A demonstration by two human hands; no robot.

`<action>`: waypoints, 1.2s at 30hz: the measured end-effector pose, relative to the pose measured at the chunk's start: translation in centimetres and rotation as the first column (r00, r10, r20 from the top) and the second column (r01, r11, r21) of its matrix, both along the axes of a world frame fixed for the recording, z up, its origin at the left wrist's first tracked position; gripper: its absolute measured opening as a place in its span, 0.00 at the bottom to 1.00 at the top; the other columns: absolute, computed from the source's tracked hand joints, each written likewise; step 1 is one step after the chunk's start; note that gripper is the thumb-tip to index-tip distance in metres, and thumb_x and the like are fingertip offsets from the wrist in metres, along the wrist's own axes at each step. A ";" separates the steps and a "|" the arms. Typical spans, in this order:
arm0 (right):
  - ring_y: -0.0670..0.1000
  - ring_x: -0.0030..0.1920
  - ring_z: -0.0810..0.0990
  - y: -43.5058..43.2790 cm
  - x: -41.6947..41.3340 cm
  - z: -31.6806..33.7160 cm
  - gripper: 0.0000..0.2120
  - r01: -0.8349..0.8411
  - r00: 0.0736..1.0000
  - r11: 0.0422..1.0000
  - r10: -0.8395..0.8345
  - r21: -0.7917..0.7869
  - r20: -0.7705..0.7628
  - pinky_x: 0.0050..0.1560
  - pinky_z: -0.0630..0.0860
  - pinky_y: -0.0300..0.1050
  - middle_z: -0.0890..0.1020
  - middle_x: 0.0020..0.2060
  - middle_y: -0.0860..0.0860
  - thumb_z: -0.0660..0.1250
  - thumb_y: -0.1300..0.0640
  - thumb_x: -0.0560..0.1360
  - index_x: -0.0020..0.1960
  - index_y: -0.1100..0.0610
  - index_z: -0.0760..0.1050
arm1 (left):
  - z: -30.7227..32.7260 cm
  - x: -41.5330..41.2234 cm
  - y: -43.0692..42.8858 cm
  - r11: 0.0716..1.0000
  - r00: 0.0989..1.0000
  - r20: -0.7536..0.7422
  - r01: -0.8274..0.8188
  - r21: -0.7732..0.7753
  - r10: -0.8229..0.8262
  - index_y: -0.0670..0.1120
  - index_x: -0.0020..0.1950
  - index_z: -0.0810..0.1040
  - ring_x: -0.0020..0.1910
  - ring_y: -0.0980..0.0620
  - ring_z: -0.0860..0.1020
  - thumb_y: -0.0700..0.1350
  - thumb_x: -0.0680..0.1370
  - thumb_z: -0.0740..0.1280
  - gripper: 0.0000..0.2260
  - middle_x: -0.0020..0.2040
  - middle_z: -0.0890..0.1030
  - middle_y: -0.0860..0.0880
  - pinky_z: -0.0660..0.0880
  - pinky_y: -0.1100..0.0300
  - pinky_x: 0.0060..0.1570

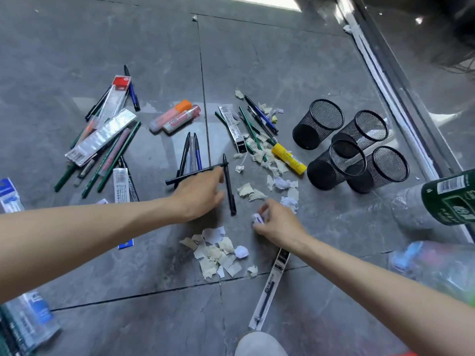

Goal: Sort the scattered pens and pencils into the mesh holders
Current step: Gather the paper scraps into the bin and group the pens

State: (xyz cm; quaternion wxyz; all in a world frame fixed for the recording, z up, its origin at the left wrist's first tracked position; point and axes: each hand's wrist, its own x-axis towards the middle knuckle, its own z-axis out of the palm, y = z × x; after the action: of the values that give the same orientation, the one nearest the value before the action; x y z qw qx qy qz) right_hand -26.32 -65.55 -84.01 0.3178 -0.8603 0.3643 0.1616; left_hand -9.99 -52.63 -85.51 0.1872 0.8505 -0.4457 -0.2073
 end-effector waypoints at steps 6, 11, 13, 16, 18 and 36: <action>0.48 0.35 0.74 0.7 3.9 0.7 0.14 0.100 0.936 0.954 -0.187 0.283 0.299 0.40 0.74 0.45 0.78 0.36 0.52 0.69 0.66 0.69 0.49 0.52 0.69 | 0.5 -2.7 -1.2 0.996 0.898 -0.440 -0.060 -0.064 0.026 0.50 0.53 0.72 0.38 0.57 0.75 0.53 0.78 0.62 0.09 0.42 0.79 0.52 0.68 0.61 0.36; 0.50 0.44 0.78 0.2 5.2 0.1 0.12 0.042 0.903 0.971 -0.137 0.233 0.407 0.49 0.74 0.42 0.79 0.42 0.51 0.65 0.69 0.72 0.49 0.55 0.73 | -0.2 -0.9 -0.8 0.987 0.983 -0.094 -0.153 0.045 0.157 0.47 0.53 0.72 0.49 0.46 0.75 0.52 0.78 0.63 0.10 0.49 0.75 0.48 0.71 0.53 0.46; 0.52 0.55 0.76 -0.8 5.9 -0.2 0.14 -0.047 0.919 0.999 0.042 0.004 0.391 0.57 0.70 0.41 0.77 0.52 0.53 0.62 0.69 0.72 0.56 0.58 0.75 | -0.7 -0.5 -0.5 0.997 0.982 0.172 -0.070 -0.044 0.077 0.47 0.55 0.71 0.45 0.47 0.73 0.50 0.76 0.65 0.11 0.51 0.71 0.47 0.68 0.55 0.38; 0.53 0.73 0.60 -2.5 7.4 -0.5 0.28 -0.237 0.935 0.966 0.256 -0.106 0.245 0.71 0.57 0.44 0.63 0.73 0.55 0.61 0.68 0.72 0.72 0.58 0.64 | -1.4 -0.5 -0.7 0.973 0.903 0.394 0.217 -0.078 -0.170 0.46 0.58 0.72 0.56 0.43 0.72 0.53 0.72 0.69 0.19 0.60 0.71 0.43 0.72 0.51 0.49; 0.51 0.77 0.49 -3.6 8.6 -0.8 0.34 -0.378 0.915 0.919 0.389 -0.109 0.110 0.75 0.49 0.48 0.51 0.77 0.53 0.60 0.66 0.74 0.77 0.56 0.53 | -2.3 -0.8 -0.9 0.934 0.846 0.411 0.355 0.043 -0.341 0.50 0.68 0.67 0.72 0.42 0.60 0.61 0.75 0.63 0.25 0.73 0.61 0.41 0.60 0.45 0.68; 0.57 0.56 0.74 -1.2 1.3 -2.0 0.13 -0.430 0.844 0.837 0.506 -0.339 0.178 0.57 0.72 0.50 0.77 0.55 0.56 0.58 0.66 0.76 0.58 0.63 0.76 | -2.5 0.3 -0.6 0.968 0.877 0.411 0.219 0.124 -0.251 0.42 0.69 0.66 0.73 0.41 0.57 0.47 0.74 0.59 0.24 0.71 0.63 0.40 0.43 0.43 0.71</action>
State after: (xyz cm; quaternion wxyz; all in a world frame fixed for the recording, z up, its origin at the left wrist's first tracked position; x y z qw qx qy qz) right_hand -24.98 -66.72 -86.05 0.1853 -0.9736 0.1155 0.0663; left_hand -9.66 -53.26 -87.96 0.0280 0.8210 -0.5675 -0.0555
